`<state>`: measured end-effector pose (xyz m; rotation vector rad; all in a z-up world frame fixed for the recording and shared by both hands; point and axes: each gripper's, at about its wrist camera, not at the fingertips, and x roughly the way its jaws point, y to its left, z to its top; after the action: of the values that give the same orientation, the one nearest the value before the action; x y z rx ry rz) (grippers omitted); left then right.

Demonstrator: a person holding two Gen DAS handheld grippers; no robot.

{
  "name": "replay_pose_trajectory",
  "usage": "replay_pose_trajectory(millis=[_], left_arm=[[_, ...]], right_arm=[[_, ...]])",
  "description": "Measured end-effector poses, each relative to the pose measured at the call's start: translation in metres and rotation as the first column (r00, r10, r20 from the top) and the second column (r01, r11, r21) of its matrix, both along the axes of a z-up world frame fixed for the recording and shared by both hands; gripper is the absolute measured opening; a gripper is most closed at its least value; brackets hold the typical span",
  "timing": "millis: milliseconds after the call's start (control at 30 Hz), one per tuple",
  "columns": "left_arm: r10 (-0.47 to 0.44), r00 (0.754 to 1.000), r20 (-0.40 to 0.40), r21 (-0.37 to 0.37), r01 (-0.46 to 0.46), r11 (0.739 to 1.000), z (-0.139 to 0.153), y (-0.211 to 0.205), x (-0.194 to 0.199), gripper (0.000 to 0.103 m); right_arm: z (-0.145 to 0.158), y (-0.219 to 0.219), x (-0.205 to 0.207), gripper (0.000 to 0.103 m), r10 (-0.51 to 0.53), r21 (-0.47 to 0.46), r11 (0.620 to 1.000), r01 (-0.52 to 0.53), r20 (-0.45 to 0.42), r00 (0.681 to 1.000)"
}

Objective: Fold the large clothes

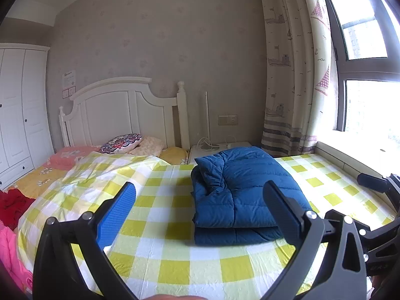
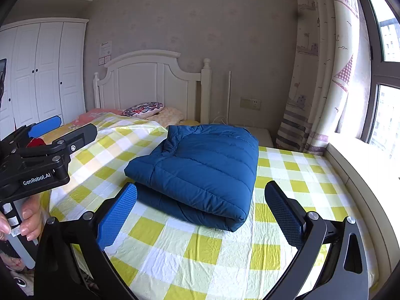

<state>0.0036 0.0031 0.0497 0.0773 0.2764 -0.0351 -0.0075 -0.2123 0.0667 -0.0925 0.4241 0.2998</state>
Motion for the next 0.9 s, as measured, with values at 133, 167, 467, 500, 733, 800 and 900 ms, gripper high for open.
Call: replay_pose_trajectory(millis=[133,167,467,500,733,800,900], left_arm=[[0.001,1.000,-0.002,-0.003,-0.001,1.000,0.0000,-0.0003,-0.0006,0.101],[0.001,1.000,-0.001,-0.003,-0.001,1.000,0.0001,-0.0001,-0.0005,0.101],[0.003,1.000,0.000,-0.006,-0.003,1.000,0.0006,0.0009,-0.0017,0.101],[0.004,1.000,0.000,-0.008,-0.004,1.000,0.0009,0.0012,-0.0019,0.101],[0.007,1.000,0.001,-0.010,-0.007,1.000,0.0016,0.0007,-0.0027,0.101],[0.007,1.000,0.001,-0.010,-0.007,1.000,0.0017,0.0007,-0.0027,0.101],[0.008,1.000,0.003,-0.009,-0.008,1.000,0.0017,0.0004,-0.0030,0.101]], right_arm=[[-0.0001,-0.0008,0.0000,0.098,0.001,0.001,1.000,-0.001,-0.001,1.000],[-0.0002,-0.0007,-0.0001,0.098,0.001,0.001,1.000,-0.001,-0.001,1.000],[-0.0009,-0.0015,0.0002,0.098,0.008,0.004,1.000,-0.008,-0.006,1.000],[-0.0010,-0.0017,0.0004,0.098,0.009,0.004,1.000,-0.009,-0.007,1.000],[-0.0012,-0.0009,-0.0002,0.098,0.009,0.007,1.000,-0.009,-0.007,1.000],[-0.0013,-0.0007,-0.0003,0.098,0.009,0.006,1.000,-0.009,-0.007,1.000],[-0.0013,-0.0006,-0.0005,0.098,0.010,0.006,1.000,-0.010,-0.007,1.000]])
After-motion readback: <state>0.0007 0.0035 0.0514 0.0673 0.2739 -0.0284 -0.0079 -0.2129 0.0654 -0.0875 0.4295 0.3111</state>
